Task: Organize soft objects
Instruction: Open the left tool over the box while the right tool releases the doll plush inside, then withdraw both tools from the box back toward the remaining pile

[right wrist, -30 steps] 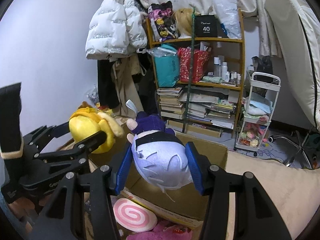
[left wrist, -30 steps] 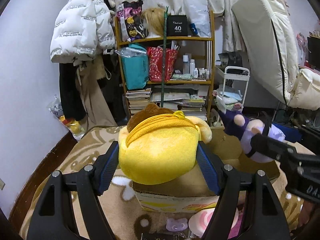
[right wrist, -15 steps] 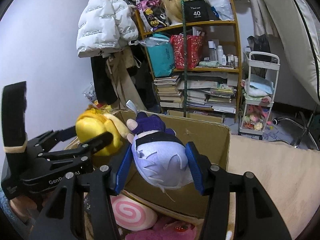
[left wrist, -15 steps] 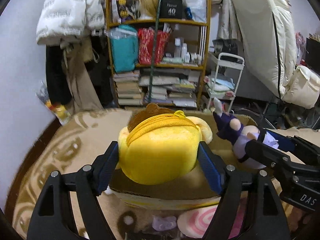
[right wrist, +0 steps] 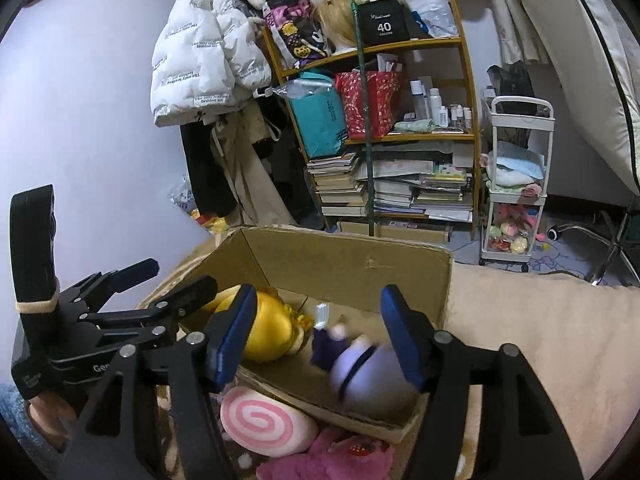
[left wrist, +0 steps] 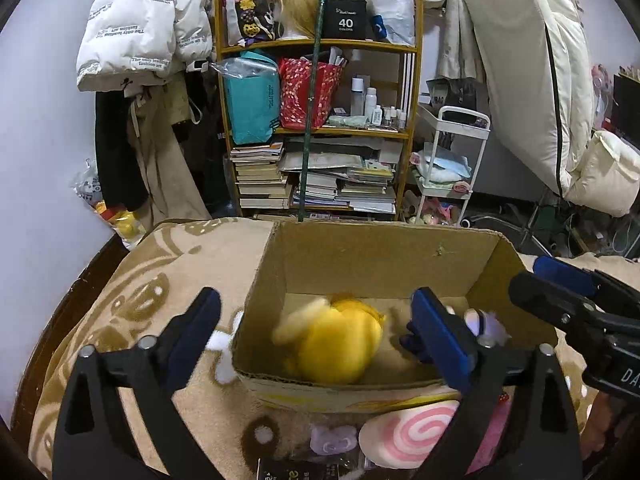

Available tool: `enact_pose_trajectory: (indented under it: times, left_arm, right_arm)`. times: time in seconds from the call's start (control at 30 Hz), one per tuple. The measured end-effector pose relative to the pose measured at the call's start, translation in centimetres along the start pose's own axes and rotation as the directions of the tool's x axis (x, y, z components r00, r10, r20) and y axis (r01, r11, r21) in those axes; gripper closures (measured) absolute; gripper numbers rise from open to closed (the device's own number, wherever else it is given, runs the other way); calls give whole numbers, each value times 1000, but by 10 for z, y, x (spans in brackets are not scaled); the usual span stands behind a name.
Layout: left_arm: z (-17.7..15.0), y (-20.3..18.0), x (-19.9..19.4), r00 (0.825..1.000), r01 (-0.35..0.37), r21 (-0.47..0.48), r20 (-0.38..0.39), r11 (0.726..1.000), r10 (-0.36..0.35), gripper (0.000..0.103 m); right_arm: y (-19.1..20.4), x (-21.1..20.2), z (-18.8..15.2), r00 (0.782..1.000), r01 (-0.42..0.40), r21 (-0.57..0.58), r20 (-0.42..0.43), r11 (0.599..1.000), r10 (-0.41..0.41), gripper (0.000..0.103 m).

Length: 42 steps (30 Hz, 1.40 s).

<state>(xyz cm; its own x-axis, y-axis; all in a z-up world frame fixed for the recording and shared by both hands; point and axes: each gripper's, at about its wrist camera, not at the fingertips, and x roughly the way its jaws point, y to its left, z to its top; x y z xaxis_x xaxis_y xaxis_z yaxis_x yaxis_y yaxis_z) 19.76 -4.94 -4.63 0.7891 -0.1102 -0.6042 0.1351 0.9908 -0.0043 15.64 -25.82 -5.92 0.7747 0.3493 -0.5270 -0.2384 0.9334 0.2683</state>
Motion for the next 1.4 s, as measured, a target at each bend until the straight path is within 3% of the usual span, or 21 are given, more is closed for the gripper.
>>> enact_pose_trajectory:
  times: [0.07, 0.2, 0.3, 0.7, 1.4]
  left_arm:
    - [1, 1, -5, 1000, -4, 0, 9, 1000, 4, 5]
    - [0, 1, -14, 999, -32, 20, 9, 999, 32, 3]
    - [-3, 3, -20, 999, -39, 17, -5, 999, 39, 2]
    - [-25, 11, -71, 994, -82, 2, -68, 997, 82, 2]
    - [-77, 11, -134, 982, -89, -70, -176, 994, 76, 2]
  right_arm:
    - [-1, -3, -2, 1000, 3, 1, -5, 1000, -3, 32]
    - [-2, -14, -6, 1000, 12, 4, 3, 1000, -12, 12]
    - [-2, -22, -7, 999, 33, 5, 0, 999, -33, 6]
    - [-3, -63, -19, 998, 55, 61, -16, 997, -54, 5]
    - [24, -120, -53, 997, 68, 72, -49, 995, -64, 5]
